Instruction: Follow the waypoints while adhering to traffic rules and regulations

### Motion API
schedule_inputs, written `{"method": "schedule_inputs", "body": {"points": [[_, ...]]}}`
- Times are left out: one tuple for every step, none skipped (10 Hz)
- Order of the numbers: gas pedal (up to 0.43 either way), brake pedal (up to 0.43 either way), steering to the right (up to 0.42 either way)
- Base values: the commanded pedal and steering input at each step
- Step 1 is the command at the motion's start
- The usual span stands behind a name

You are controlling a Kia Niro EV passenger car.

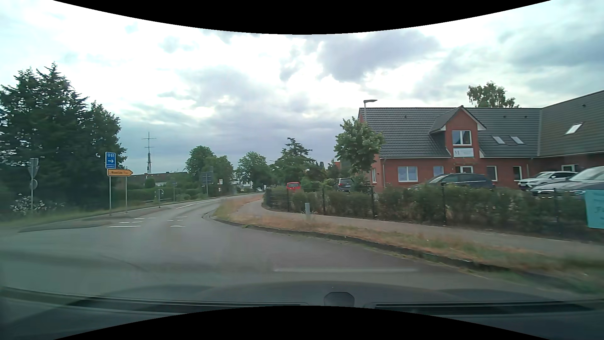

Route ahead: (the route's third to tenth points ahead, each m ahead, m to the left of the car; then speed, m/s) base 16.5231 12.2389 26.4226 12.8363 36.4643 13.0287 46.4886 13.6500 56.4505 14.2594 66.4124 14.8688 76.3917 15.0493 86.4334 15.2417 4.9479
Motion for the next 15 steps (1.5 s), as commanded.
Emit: {"method": "schedule_inputs", "body": {"points": [[0.000, 0.000, -0.356], [0.000, 0.000, -0.364], [0.000, 0.000, -0.364], [0.000, 0.000, -0.362], [0.000, 0.000, -0.360], [0.000, 0.000, -0.349], [0.000, 0.000, -0.326], [0.000, 0.000, -0.309], [0.000, 0.000, -0.304], [0.000, 0.000, -0.315], [0.000, 0.000, -0.336], [0.000, 0.000, -0.342], [0.000, 0.000, -0.337], [0.000, 0.000, -0.328], [0.000, 0.000, -0.309]]}}
